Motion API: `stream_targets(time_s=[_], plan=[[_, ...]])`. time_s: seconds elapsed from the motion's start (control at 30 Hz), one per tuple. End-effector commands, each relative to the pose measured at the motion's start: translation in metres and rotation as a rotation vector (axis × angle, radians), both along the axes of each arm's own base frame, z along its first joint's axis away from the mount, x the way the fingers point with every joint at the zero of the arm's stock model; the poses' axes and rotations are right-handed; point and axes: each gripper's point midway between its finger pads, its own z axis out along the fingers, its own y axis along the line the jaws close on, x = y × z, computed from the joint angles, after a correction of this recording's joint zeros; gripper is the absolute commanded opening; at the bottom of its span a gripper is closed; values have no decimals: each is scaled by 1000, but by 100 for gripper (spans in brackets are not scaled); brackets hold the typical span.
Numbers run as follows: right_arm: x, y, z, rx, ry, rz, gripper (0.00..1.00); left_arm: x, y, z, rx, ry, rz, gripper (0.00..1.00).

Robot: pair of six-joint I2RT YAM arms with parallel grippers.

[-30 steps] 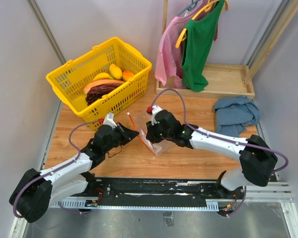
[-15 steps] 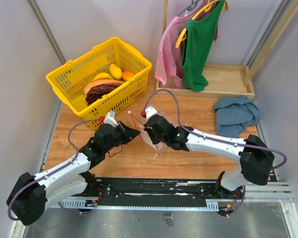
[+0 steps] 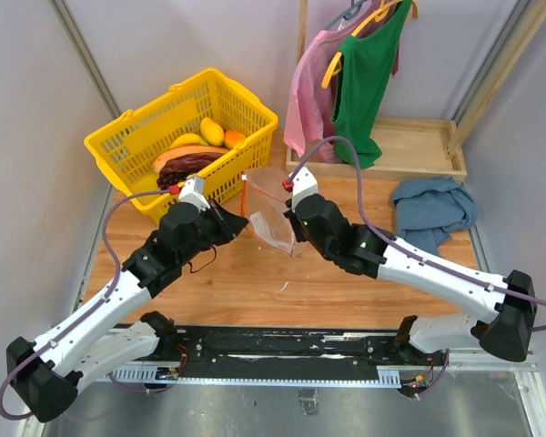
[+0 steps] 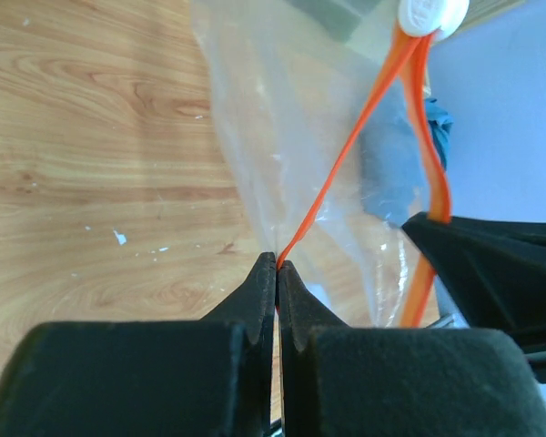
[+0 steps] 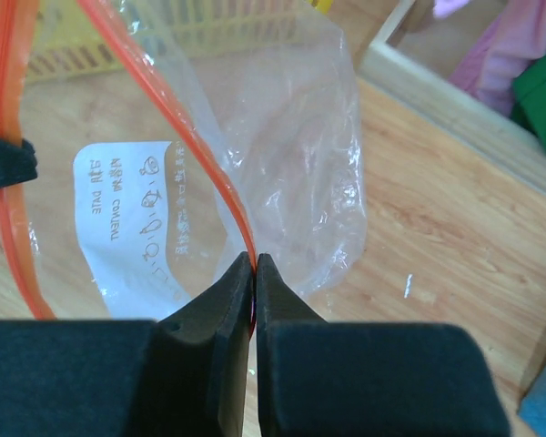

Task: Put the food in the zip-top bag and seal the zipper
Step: Open the zipper of the food storage bag at the center of the board.

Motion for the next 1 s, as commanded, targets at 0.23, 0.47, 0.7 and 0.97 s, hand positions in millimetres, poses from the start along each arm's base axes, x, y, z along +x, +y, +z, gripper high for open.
stream_targets(time_s=[0.23,0.47,0.7,0.97], plan=[[-1,11,18,22,-32,35,14,-16,0,23,49,-21,-77,0],[-1,31,1,15,-1,98,26,-26,-12,28,-25,-30,-120,0],[0,42,0,13,1,133,32,-24,-10,25,-1,-17,-105,0],[13,19,5,-49,-30,43,3,-29,-1,28,70,-3,-103,0]])
